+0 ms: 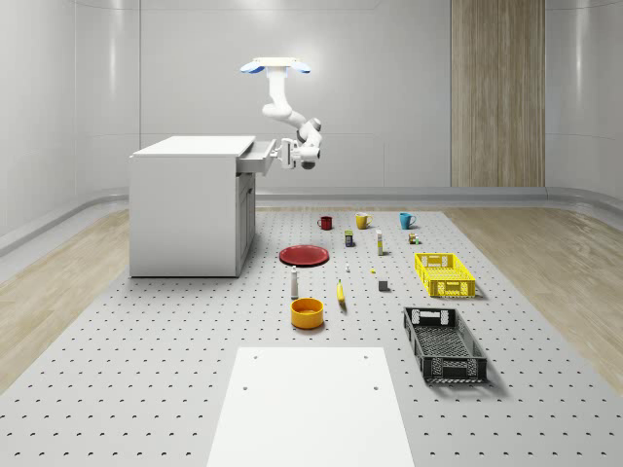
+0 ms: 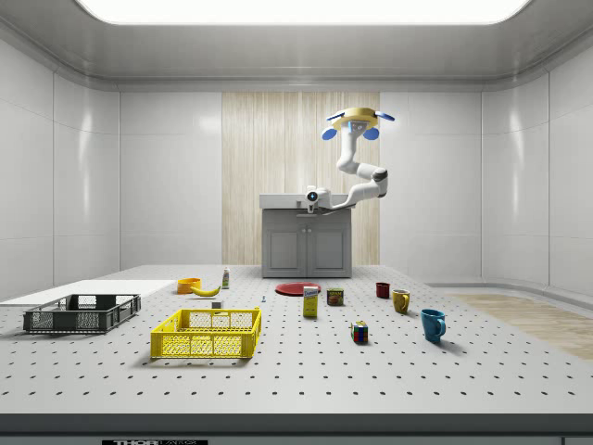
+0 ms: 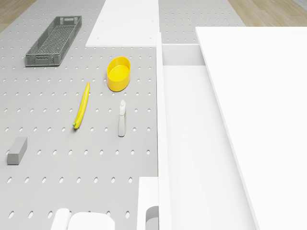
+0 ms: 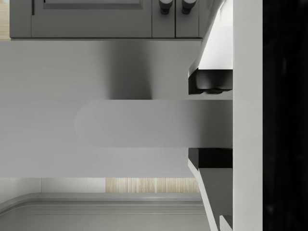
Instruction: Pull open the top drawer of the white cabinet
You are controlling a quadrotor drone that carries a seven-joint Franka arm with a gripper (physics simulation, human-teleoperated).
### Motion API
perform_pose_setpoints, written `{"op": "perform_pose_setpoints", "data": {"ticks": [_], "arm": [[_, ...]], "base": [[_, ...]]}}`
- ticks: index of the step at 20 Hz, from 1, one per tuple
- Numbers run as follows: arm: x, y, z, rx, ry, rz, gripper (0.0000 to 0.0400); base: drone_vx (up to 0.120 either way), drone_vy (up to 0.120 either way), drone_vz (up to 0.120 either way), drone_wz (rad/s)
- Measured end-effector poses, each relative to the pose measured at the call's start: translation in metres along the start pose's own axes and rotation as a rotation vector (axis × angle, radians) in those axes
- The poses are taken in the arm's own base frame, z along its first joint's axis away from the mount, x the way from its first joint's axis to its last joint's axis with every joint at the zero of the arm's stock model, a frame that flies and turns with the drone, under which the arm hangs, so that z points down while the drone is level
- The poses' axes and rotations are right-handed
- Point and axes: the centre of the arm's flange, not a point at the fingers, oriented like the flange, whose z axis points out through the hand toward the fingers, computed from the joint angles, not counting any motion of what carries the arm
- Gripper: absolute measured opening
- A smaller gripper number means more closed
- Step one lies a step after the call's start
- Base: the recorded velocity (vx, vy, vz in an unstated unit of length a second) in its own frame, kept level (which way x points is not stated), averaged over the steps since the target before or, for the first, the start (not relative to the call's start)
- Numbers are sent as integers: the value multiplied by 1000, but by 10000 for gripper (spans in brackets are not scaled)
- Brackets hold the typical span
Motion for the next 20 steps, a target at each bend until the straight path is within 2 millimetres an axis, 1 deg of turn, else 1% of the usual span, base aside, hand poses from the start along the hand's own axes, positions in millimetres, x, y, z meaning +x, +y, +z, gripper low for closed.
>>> {"op": "perform_pose_setpoints", "data": {"ticks": [8,20], "arm": [[0,0,-14,-3,3,2,125],[0,0,-54,-3,3,-1,124]], "base": [[0,0,0,0],[0,0,0,0]]}}
